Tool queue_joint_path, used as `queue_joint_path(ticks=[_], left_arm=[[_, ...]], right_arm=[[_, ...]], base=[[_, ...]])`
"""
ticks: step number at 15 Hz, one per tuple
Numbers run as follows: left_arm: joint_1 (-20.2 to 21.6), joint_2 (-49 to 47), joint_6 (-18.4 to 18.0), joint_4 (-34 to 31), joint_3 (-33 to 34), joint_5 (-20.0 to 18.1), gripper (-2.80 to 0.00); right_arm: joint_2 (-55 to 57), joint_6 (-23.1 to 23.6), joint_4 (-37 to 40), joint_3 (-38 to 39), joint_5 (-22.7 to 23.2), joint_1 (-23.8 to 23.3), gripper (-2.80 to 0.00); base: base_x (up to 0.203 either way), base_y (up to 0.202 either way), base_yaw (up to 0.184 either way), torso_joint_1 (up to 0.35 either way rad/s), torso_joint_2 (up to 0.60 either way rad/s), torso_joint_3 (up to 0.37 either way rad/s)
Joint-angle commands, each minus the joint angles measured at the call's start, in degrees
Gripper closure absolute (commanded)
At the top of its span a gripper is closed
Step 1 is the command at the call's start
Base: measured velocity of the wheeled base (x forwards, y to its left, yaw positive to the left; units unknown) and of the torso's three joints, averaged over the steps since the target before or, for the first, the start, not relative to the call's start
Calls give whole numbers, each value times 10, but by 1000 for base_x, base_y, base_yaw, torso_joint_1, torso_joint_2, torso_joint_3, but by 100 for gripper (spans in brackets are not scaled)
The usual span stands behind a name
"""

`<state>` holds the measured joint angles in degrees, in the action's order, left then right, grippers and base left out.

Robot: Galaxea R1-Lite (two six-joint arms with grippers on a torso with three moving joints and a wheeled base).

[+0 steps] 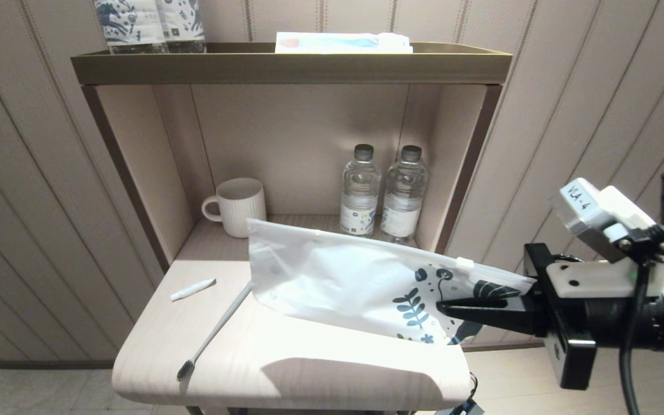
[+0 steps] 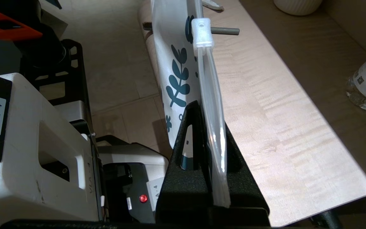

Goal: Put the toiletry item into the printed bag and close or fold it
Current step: Open the storage bag

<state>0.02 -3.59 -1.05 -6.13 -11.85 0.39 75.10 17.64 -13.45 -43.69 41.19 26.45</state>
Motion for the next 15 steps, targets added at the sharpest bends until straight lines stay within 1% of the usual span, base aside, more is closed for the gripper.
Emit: queue_joint_path(ticks=[1, 2, 3, 5, 6, 7, 9, 10, 11, 13, 15], left_arm=[[-2, -109, 3, -6, -115, -23, 0], [-3, -175, 8, -10, -176, -54, 0], [-4, -236, 13, -12, -224, -95, 0], [-6, -370, 21, -15, -326, -205, 0], [-7, -427, 23, -17, -377, -257, 0], [-7, -472, 24, -18, -430, -304, 0], [-19, -525, 21, -26, -515, -415, 0], [-41, -536, 20, -39, -530, -442, 0], [-78, -552, 19, -50, -538, -455, 0], [-132, -608, 11, -55, -549, -463, 0], [-172, -692, -35, -59, -568, -467, 0]], right_arm=[[10, 0, 1, -3, -18, 28, 0], [21, 0, 12, -11, -41, 43, 0], [34, -4, 30, -26, -61, 58, 0], [65, -9, 81, -74, -96, 83, 0], [70, -9, 121, -106, -115, 95, 0], [72, -6, 182, -141, -134, 104, 0], [73, 10, 295, -210, -164, 123, 0], [80, 16, 321, -220, -171, 136, 0], [94, 18, 326, -226, -178, 143, 0], [122, 23, 334, -244, -212, 158, 0], [137, 26, 358, -275, -222, 164, 0]], base=[[0, 0, 0, 0, 0, 0], [0, 0, 0, 0, 0, 0], [0, 0, 0, 0, 0, 0], [0, 0, 0, 0, 0, 0], [0, 0, 0, 0, 0, 0], [0, 0, 0, 0, 0, 0], [0, 0, 0, 0, 0, 0], [0, 0, 0, 0, 0, 0], [0, 0, 0, 0, 0, 0], [0, 0, 0, 0, 0, 0], [0, 0, 0, 0, 0, 0]])
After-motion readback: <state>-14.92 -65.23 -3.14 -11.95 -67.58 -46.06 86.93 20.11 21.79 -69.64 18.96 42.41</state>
